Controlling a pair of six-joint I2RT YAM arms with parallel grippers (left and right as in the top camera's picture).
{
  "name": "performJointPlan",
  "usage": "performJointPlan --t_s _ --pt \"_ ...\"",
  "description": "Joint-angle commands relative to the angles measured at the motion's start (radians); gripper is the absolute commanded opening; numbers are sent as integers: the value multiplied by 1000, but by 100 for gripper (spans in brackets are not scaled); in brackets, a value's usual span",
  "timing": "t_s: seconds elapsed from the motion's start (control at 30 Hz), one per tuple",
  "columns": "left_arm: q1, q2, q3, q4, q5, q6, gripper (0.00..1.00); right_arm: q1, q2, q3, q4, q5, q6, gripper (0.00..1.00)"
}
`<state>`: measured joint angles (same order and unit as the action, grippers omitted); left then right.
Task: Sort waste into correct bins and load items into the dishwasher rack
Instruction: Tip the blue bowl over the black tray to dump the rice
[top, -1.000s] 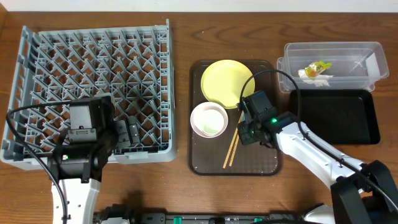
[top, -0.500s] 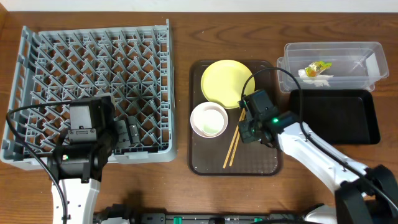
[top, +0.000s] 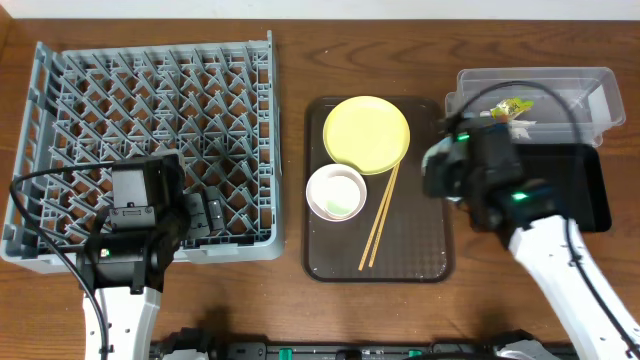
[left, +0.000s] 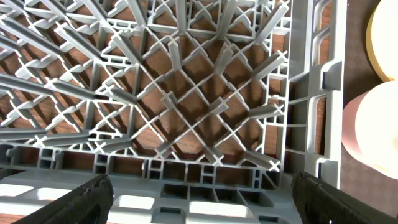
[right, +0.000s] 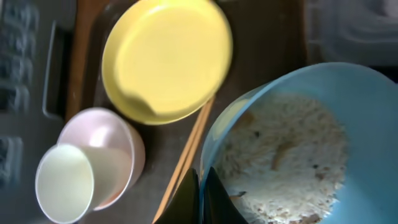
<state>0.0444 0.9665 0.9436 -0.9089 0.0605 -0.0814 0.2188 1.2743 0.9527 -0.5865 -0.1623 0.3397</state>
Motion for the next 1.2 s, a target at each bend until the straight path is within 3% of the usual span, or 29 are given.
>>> performJointPlan --t_s 0.0,0.33,0.77,1.0,1.17 --pt "-2 0 21 1 0 -6 93 -134 2 14 0 -207 22 1" --pt "-2 0 21 1 0 -6 93 -485 105 14 0 -706 -133 1" --pt "-2 0 21 1 0 -6 93 -731 384 14 19 -1226 -343 1" --pt "-2 0 21 1 0 -6 93 -792 494 14 63 -1394 -383 1" --pt "-2 0 21 1 -1 -6 93 -829 511 14 68 -1397 -378 1"
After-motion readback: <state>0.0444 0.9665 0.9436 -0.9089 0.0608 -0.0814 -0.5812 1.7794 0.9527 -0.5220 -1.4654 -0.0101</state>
